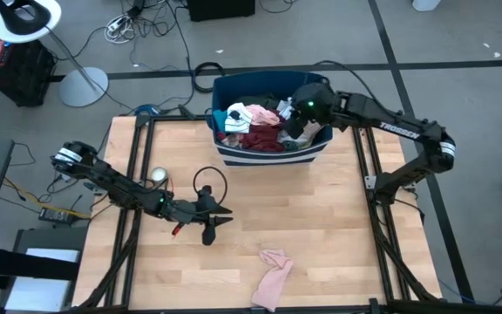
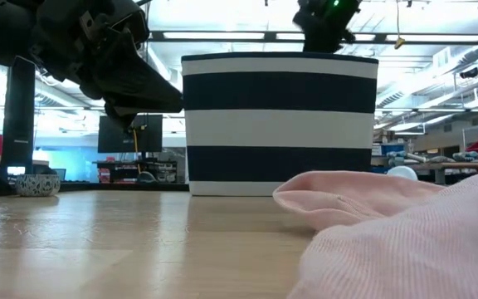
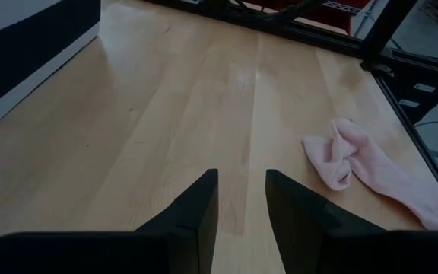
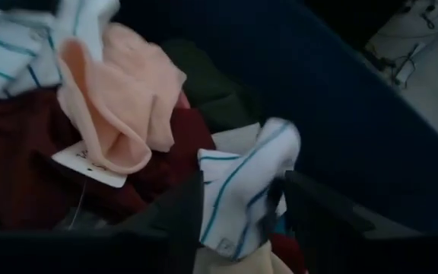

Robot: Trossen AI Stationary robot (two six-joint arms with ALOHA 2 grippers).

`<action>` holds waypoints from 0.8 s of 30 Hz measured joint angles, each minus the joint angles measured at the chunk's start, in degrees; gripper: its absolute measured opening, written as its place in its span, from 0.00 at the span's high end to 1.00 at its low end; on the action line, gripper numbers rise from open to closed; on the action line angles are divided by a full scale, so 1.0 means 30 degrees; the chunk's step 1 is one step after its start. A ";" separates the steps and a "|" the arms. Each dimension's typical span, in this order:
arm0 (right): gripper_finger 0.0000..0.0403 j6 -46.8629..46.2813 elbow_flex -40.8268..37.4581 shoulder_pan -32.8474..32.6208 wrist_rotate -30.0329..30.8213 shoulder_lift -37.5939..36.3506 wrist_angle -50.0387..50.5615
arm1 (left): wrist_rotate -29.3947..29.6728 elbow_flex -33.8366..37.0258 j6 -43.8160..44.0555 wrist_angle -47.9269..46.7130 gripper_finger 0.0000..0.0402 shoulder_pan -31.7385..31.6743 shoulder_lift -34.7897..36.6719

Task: Sort clothes
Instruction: Put the white sock into the blue laundry bin, then put the pink sock into the blue laundry bin

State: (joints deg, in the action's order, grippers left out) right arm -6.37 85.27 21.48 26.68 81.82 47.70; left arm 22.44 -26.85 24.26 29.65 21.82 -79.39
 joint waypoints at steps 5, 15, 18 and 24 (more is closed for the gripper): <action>0.49 0.0007 0.0000 -0.0405 -0.0623 -0.1846 0.0024 | 0.0000 0.0000 -0.0002 -0.0116 0.71 0.0000 0.0005; 0.48 -0.1962 0.0007 -0.2737 -0.3550 -0.5564 0.1873 | 0.0007 0.0000 0.0040 0.0921 0.71 0.0000 -0.0003; 0.48 -0.2926 0.0015 -0.4042 -0.3985 -0.6006 0.3194 | 0.0007 0.0000 -0.0249 0.1503 0.71 0.0000 -0.0003; 0.48 -0.5154 0.0015 -0.6833 -0.3761 -0.5925 0.6179 | -0.0417 -0.0102 -0.0119 0.2343 0.71 0.0015 -0.0438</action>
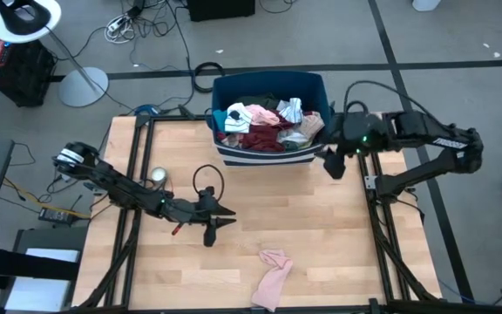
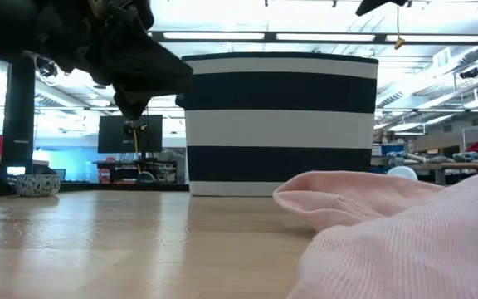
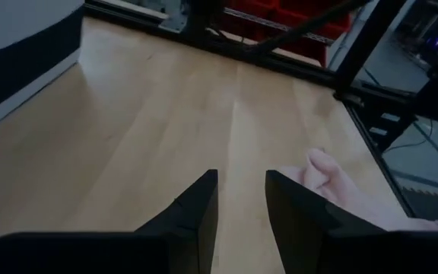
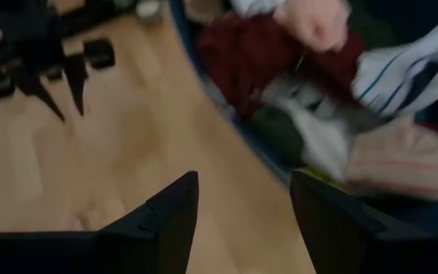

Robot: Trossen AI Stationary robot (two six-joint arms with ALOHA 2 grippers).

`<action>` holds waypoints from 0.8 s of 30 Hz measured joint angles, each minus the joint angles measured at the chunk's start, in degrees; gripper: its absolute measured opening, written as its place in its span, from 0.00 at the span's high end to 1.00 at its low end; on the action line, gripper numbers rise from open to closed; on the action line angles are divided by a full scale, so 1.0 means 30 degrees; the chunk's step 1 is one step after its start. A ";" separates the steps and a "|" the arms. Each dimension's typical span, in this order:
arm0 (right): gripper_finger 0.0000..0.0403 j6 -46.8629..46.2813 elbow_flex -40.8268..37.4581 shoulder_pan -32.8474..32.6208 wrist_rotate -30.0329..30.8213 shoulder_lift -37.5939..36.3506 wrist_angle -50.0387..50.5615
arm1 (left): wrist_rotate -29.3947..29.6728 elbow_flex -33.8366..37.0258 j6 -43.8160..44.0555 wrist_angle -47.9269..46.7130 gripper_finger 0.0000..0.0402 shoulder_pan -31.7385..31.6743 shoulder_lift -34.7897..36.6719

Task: Sort clothes
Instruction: Put the pink sock into the blue laundry bin

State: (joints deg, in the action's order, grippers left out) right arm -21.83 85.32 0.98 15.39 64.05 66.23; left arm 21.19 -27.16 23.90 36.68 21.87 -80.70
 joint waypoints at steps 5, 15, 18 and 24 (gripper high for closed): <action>0.48 -0.1345 -0.1199 -0.2781 0.1980 0.0151 0.0211 | -0.0713 -0.1841 -0.0771 -0.1252 0.71 0.0000 -0.1052; 0.48 -0.5525 -0.6904 -0.7823 0.3482 0.0139 -0.3636 | -0.3094 -0.7684 -0.2847 -0.7638 0.71 -0.0036 -0.4299; 0.48 -0.6326 -0.8805 -0.9274 0.4340 0.0146 -0.6446 | -0.4103 -0.9089 -0.3571 -0.8019 0.71 -0.0044 -0.5617; 0.48 -0.8713 -1.1577 -1.1492 0.4963 0.0146 -1.0486 | -0.5024 -1.1860 -0.3881 -0.9467 0.71 -0.0051 -0.8427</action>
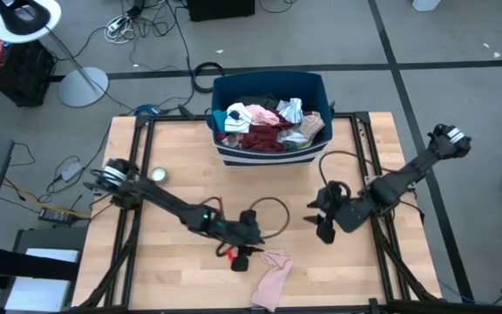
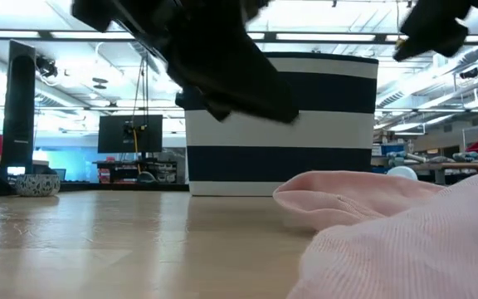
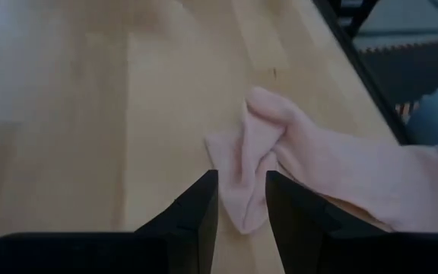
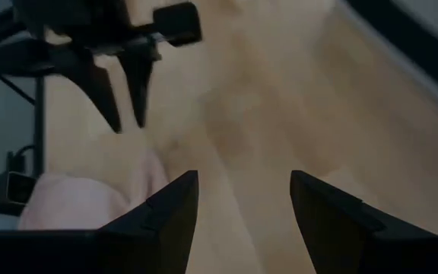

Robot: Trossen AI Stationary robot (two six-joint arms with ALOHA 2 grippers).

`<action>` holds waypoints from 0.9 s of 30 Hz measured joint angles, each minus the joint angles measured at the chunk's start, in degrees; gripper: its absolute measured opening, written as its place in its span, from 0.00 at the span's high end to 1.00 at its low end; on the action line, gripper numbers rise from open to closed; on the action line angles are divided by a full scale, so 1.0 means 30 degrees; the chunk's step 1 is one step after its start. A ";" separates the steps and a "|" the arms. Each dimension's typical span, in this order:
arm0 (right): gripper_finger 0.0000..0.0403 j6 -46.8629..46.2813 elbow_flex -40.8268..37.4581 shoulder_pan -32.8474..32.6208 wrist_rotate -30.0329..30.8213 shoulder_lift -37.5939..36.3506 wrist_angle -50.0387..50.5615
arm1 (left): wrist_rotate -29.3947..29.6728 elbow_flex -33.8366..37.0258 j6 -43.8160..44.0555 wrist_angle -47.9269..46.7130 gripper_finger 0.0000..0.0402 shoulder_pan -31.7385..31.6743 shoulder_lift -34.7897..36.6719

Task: Sort clothes
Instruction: Put the pink sock into the blue laundry bin

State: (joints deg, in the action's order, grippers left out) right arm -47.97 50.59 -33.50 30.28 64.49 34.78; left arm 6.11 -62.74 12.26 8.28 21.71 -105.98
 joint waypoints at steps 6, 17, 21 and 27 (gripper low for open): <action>0.48 -0.1823 -0.1604 -0.1566 0.0820 0.0004 -0.1811 | -0.0789 -0.2821 -0.0578 -0.2289 0.71 -0.0002 -0.2910; 0.48 -0.3057 -0.2740 -0.3277 0.2508 0.0029 -0.3718 | -0.1564 -0.5190 0.0468 -0.4667 0.87 -0.0488 -0.5187; 0.48 -0.2992 -0.2761 -0.3672 0.3314 0.0029 -0.3751 | -0.1549 -0.6283 -0.0036 -0.6805 0.98 -0.0503 -0.4746; 0.48 -0.2971 -0.2761 -0.3847 0.3698 0.0254 -0.3610 | -0.0794 -0.9425 -0.1520 -1.1476 0.99 -0.0804 -0.3592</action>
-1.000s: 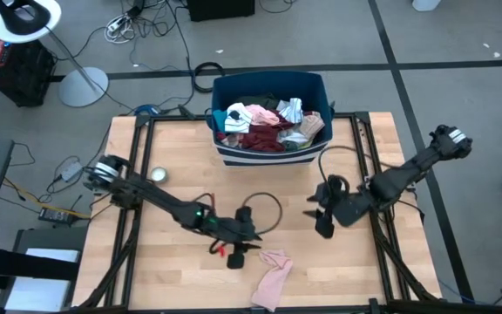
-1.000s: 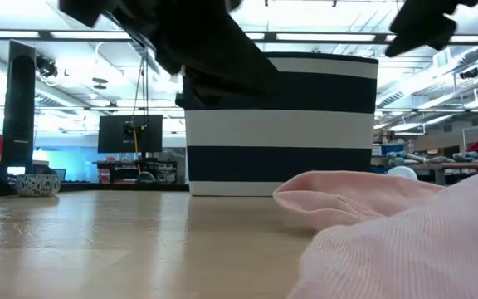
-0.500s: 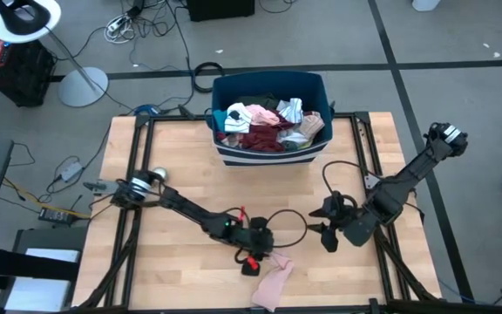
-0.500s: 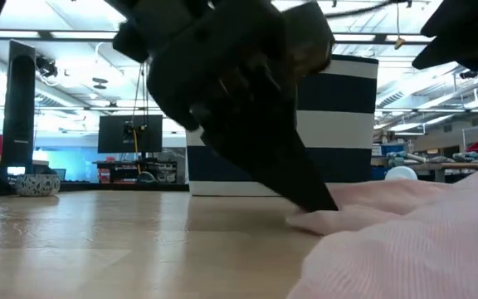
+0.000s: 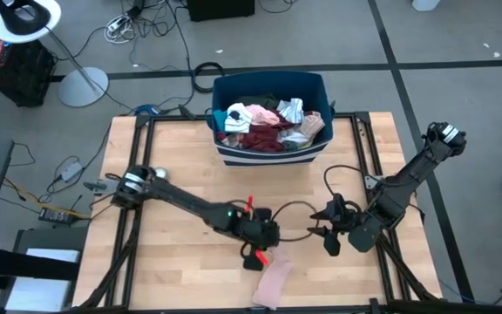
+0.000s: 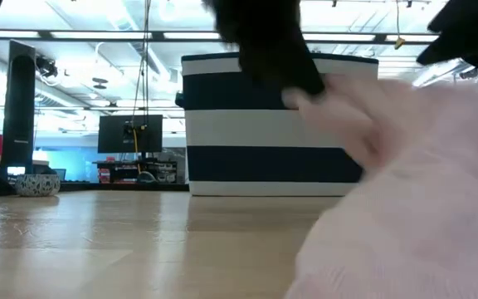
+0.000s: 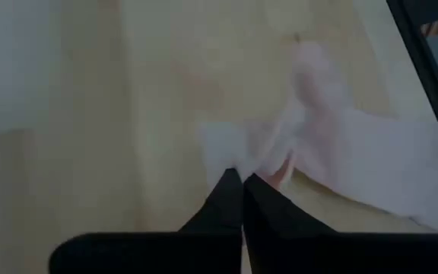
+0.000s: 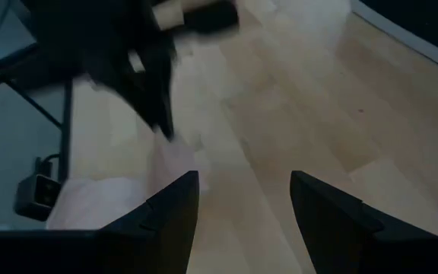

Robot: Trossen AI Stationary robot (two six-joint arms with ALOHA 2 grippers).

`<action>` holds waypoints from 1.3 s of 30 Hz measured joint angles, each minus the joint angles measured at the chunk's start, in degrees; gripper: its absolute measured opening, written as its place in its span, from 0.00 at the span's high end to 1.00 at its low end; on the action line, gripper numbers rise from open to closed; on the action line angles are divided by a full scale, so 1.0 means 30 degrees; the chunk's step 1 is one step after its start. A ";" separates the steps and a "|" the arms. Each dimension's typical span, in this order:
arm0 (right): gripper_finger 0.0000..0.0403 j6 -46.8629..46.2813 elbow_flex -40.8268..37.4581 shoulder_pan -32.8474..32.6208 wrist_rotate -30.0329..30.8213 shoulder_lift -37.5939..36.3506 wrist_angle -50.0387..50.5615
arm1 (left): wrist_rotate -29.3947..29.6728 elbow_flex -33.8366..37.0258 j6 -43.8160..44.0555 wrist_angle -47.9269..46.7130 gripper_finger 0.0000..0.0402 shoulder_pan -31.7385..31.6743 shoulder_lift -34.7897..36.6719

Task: Sort clothes
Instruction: Put the pink sock into the blue laundry bin

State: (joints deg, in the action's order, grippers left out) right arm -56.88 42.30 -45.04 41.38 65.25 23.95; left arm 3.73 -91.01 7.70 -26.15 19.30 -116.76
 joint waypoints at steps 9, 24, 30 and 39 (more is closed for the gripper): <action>0.48 0.0495 0.0000 0.0061 -0.0012 0.1872 -0.0041 | 0.1317 -0.5492 -0.1166 -0.5715 1.00 -0.2176 0.2313; 0.48 0.1017 0.0000 0.1084 -0.0165 0.2318 -0.0076 | 0.2432 -1.2664 -0.3612 -0.5787 1.00 -0.9827 0.3922; 0.48 0.1178 0.0000 0.1089 -0.0172 0.2318 0.0011 | 0.2599 -1.2914 -0.3299 -0.6140 1.00 -1.2706 0.3835; 0.48 0.1820 0.0000 0.1115 -0.0172 0.2318 0.0042 | 0.2526 -1.1435 -0.2905 -0.7651 0.99 -1.4203 0.3813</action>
State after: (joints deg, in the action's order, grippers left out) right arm -51.42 42.30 -41.69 40.86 72.20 24.08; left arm 11.31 -125.32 -1.02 -49.11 -23.31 -105.32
